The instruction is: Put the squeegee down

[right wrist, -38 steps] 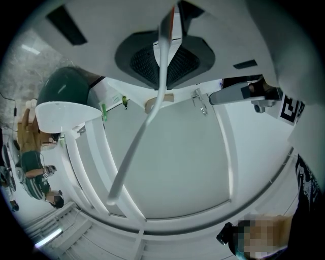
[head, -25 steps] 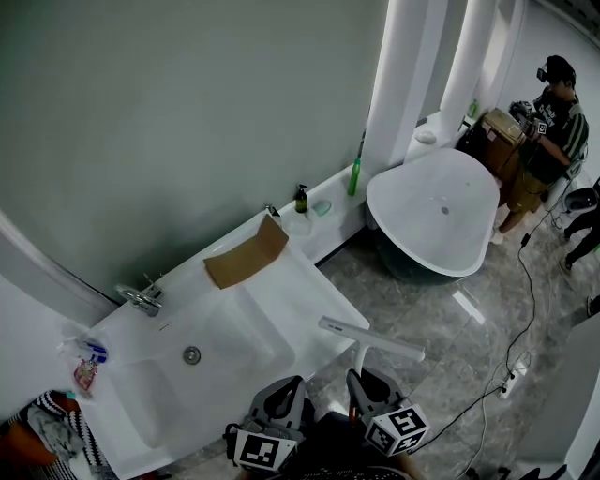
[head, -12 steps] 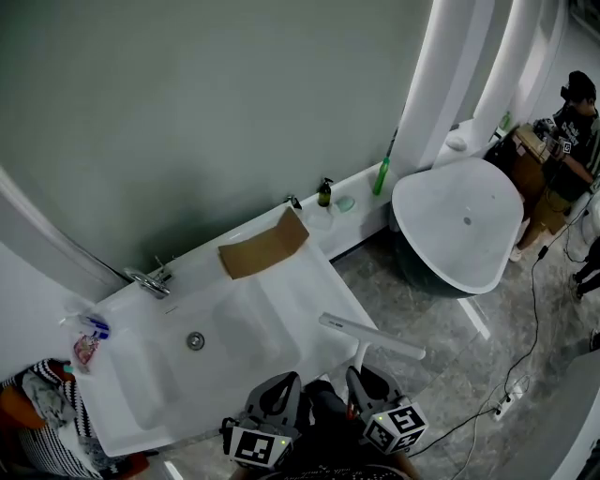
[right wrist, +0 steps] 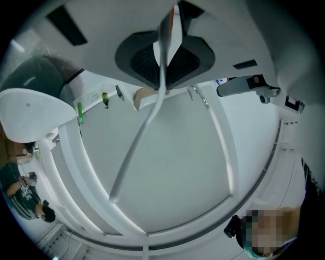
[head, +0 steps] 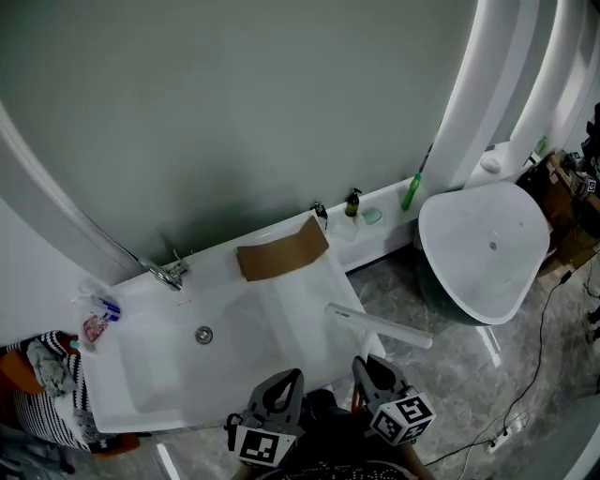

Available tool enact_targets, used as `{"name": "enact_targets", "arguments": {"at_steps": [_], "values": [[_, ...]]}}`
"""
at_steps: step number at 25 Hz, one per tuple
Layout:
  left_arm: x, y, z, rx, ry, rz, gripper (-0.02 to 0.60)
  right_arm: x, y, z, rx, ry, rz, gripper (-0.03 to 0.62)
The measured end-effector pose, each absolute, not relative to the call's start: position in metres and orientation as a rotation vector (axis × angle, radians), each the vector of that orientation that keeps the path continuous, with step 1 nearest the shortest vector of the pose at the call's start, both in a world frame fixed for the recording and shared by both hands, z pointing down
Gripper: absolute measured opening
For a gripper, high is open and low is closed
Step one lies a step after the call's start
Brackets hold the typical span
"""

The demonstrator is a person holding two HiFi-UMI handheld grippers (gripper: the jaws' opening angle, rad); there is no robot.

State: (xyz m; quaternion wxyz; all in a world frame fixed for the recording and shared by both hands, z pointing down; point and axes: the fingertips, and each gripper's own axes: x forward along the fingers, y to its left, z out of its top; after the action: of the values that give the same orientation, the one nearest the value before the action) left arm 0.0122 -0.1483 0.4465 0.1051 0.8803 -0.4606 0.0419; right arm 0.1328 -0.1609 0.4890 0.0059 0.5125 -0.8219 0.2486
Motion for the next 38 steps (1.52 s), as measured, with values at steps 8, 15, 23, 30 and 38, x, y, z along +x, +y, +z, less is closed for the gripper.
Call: {"name": "enact_targets", "arguments": {"at_steps": [8, 15, 23, 30, 38], "values": [[0.026, -0.160, 0.449, 2.559, -1.470, 0.083, 0.005, 0.146, -0.187, 0.492, 1.506, -2.641, 0.791, 0.055], [0.018, -0.170, 0.442, 2.519, -1.580, 0.049, 0.005, 0.132, -0.206, 0.493, 1.347, -2.708, 0.828, 0.057], [0.013, -0.186, 0.437, 2.506, -1.637, 0.032, 0.005, 0.110, -0.245, 0.501, 1.200, -2.762, 0.924, 0.055], [0.009, -0.194, 0.438, 2.469, -1.677, 0.021, 0.005, 0.087, -0.298, 0.548, 1.139, -2.688, 1.148, 0.055], [-0.002, -0.197, 0.444, 2.398, -1.706, 0.018, 0.005, 0.063, -0.330, 0.618, 1.068, -2.522, 1.506, 0.055]]}}
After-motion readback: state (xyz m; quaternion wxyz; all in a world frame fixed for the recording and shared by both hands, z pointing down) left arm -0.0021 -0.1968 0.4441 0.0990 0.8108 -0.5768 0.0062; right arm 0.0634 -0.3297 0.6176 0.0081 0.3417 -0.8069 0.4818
